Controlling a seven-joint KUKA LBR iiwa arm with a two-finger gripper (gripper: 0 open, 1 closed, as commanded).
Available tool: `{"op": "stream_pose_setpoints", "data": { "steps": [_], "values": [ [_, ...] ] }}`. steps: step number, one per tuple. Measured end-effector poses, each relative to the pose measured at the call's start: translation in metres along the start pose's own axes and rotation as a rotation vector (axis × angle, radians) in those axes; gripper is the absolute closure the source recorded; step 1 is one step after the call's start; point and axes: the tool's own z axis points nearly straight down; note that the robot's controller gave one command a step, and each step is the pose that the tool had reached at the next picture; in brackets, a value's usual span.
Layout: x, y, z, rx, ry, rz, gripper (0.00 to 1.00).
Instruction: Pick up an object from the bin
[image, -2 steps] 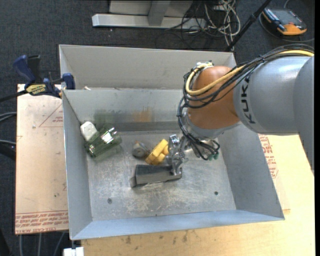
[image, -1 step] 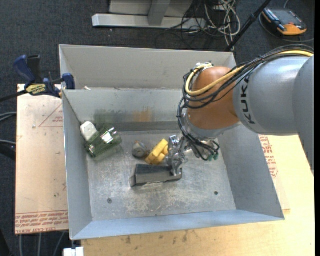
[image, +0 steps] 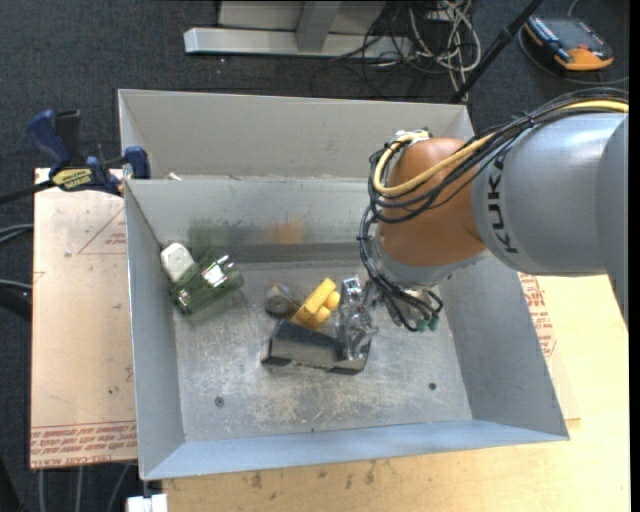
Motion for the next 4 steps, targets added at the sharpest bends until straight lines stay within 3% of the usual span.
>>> {"op": "stream_pose_setpoints", "data": {
  "steps": [1,2,3,4],
  "values": [
    [-0.012,0.003,-0.034,-0.001,0.0,0.011,1.0],
    [0.039,-0.033,-0.01,-0.001,0.0,-0.053,0.0],
    [0.06,-0.045,0.003,-0.001,0.005,0.061,0.0],
    [0.049,-0.038,0.011,0.002,-0.003,-0.002,0.0]
  ]
}}
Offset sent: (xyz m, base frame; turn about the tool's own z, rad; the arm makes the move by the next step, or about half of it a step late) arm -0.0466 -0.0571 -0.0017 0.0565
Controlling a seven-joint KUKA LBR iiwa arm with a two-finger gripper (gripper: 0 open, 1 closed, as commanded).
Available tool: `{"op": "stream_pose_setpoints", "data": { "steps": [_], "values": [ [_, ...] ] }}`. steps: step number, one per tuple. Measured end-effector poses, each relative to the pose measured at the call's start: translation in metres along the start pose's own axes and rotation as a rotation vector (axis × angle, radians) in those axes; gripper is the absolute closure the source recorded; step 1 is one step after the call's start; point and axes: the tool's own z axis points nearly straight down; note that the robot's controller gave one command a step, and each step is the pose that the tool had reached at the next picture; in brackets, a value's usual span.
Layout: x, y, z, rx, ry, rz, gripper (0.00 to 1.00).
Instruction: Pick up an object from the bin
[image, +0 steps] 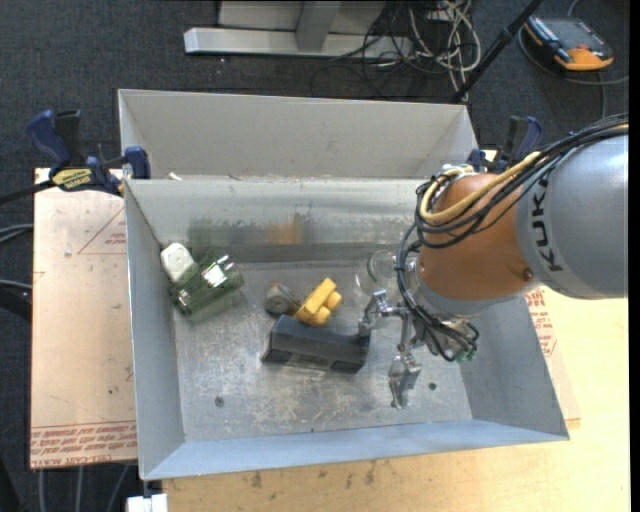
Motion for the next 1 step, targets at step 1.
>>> {"op": "stream_pose_setpoints", "data": {
  "steps": [1],
  "values": [
    [-0.0176,0.0084,0.0189,0.007,-0.016,-0.024,0.0]
  ]
}}
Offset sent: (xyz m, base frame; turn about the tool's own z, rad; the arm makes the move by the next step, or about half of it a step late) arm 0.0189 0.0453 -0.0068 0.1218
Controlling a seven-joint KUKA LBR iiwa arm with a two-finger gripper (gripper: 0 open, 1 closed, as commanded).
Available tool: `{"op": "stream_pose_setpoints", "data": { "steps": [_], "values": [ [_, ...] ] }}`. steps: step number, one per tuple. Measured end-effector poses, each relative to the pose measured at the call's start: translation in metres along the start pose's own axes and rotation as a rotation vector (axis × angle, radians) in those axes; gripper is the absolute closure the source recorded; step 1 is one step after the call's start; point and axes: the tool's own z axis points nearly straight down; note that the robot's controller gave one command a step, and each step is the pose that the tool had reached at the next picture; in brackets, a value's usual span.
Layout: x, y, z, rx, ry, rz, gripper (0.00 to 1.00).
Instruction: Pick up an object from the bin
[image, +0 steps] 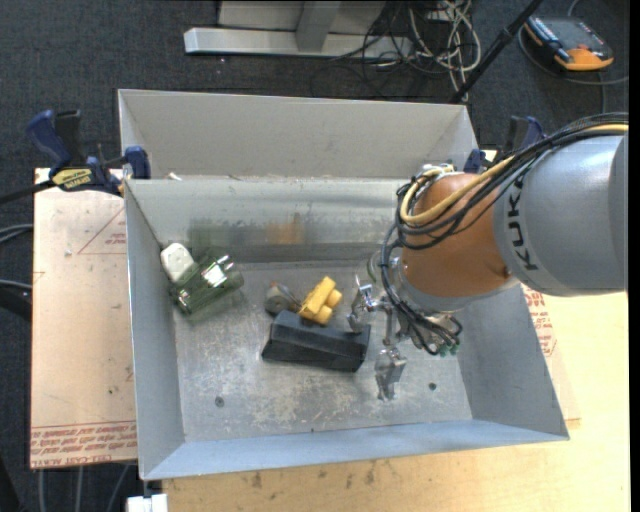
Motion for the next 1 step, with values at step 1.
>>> {"op": "stream_pose_setpoints", "data": {
  "steps": [1],
  "values": [
    [-0.002,0.0166,0.0068,-0.008,0.022,0.225,0.0]
  ]
}}
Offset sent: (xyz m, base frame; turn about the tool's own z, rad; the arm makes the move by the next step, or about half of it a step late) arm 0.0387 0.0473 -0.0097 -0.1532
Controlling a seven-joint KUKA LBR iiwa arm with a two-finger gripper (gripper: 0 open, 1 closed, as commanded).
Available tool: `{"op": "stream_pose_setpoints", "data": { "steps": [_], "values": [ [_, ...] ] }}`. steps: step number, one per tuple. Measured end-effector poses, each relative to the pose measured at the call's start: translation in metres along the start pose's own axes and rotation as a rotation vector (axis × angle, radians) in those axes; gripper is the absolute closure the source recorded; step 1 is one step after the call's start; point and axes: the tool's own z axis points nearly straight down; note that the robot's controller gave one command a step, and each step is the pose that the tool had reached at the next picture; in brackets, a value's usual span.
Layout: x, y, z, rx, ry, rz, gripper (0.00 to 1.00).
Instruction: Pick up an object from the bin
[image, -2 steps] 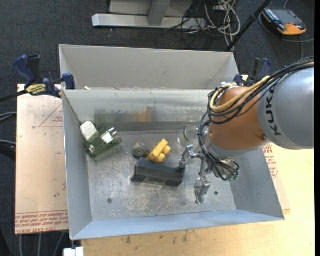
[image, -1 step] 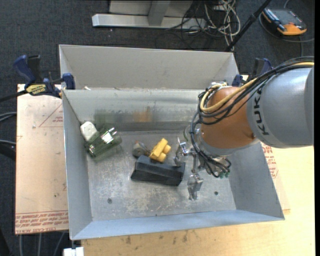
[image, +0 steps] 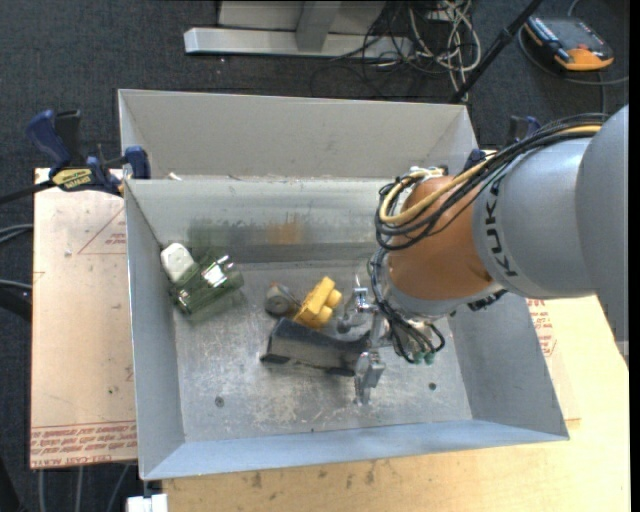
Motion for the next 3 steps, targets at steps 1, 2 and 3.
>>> {"op": "stream_pose_setpoints", "data": {
  "steps": [1,2,3],
  "values": [
    [-0.043,0.029,0.003,0.002,-0.003,-0.377,1.0],
    [-0.043,0.029,0.002,0.002,-0.003,-0.377,1.0],
    [-0.047,0.04,-0.08,0.0,0.002,-0.372,1.0]
  ]
}}
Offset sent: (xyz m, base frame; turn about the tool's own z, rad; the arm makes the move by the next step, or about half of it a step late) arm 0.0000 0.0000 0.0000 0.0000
